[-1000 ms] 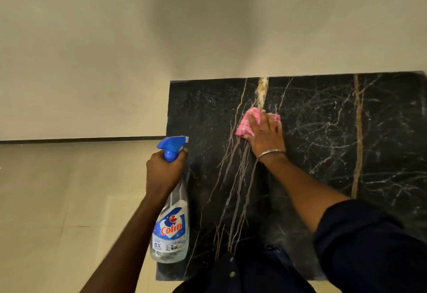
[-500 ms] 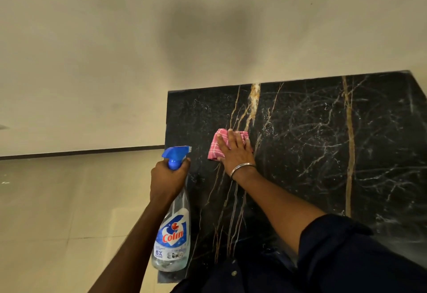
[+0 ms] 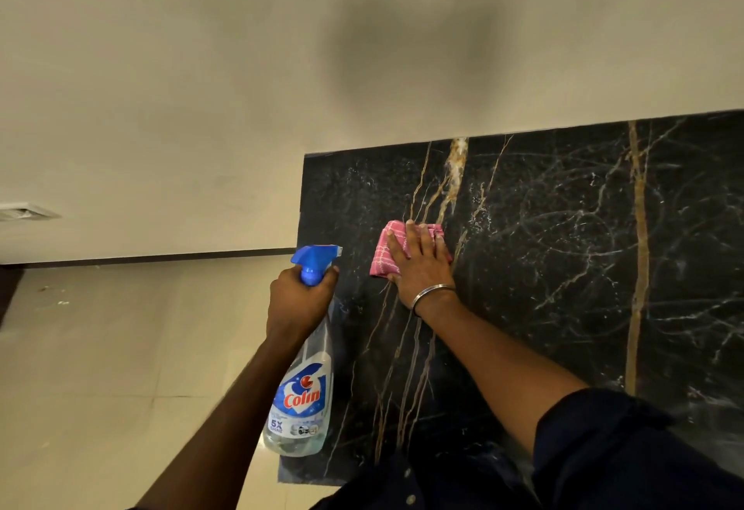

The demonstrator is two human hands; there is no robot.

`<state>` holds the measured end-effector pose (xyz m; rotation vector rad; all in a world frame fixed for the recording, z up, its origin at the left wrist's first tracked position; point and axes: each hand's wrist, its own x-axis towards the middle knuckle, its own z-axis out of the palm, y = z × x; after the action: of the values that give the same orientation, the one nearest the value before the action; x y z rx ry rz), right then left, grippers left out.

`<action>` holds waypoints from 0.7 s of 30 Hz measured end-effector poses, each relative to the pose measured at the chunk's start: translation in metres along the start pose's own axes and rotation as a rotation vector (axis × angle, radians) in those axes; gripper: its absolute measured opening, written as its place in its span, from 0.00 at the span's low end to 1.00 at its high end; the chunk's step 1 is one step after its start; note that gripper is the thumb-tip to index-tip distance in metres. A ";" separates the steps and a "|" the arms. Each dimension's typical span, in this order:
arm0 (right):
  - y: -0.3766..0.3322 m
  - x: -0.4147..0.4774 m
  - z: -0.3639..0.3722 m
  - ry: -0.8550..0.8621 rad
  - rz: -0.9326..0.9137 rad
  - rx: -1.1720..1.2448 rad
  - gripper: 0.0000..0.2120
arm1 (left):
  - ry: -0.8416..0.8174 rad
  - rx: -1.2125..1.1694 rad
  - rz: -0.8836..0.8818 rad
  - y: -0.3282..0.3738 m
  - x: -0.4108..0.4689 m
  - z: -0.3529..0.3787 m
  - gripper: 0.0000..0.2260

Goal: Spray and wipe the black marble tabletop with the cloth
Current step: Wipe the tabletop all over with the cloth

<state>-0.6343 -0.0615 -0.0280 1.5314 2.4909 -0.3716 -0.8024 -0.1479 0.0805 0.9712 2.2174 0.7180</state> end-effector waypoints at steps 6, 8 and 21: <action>-0.004 0.000 0.006 0.035 0.014 0.023 0.35 | 0.032 0.030 -0.021 -0.008 -0.006 -0.002 0.12; -0.006 0.000 0.006 0.043 0.016 0.020 0.35 | 0.030 0.022 -0.027 -0.011 -0.008 -0.003 0.12; -0.050 0.002 0.009 -0.002 -0.094 -0.012 0.37 | -0.015 -0.007 -0.019 -0.024 -0.006 -0.013 0.12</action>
<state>-0.6791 -0.0845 -0.0319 1.4126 2.5650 -0.3710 -0.8191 -0.1699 0.0750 0.9479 2.2067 0.7068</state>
